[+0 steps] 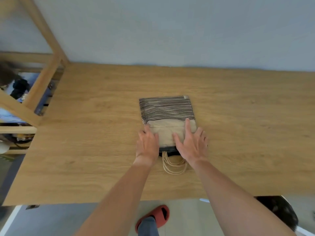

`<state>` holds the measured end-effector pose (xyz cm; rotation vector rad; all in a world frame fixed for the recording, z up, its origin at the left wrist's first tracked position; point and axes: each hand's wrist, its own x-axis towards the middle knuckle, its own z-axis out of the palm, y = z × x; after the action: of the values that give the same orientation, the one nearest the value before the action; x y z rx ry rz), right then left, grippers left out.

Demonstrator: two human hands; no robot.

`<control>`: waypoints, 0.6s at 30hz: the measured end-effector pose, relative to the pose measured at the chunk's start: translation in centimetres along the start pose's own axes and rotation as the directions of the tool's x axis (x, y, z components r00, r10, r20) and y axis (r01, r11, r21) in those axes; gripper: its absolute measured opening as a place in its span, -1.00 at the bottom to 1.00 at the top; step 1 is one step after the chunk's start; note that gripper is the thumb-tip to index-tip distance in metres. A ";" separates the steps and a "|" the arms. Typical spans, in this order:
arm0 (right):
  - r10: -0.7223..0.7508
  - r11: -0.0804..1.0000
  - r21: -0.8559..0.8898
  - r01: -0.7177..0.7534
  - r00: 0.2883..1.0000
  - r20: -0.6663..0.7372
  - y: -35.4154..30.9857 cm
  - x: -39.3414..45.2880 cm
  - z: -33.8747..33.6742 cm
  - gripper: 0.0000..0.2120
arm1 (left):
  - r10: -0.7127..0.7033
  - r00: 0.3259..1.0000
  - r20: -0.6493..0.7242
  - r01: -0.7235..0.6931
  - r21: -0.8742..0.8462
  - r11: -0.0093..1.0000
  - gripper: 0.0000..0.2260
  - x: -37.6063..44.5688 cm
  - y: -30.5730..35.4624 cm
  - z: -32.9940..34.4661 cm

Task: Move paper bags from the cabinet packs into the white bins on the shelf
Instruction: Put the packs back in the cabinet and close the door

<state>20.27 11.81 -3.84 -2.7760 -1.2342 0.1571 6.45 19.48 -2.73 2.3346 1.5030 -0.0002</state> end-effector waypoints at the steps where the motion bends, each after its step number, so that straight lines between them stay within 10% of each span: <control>1: 0.007 1.000 0.004 -0.007 1.000 0.002 -0.2 -0.5 0.0 -0.24 | -0.023 1.000 -0.011 0.022 -0.037 0.999 -0.63 -0.4 -0.1 -0.2; 18: 0.026 1.000 -0.003 -0.027 0.993 -0.112 -4.8 -20.8 2.9 -0.32 | 0.003 0.993 -0.116 0.021 0.212 0.977 -0.45 -18.0 -10.7 1.6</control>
<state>2.54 -0.31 -4.97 -2.7638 -1.1727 -0.0003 -10.48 7.04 -3.99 2.5343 1.6413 -0.0306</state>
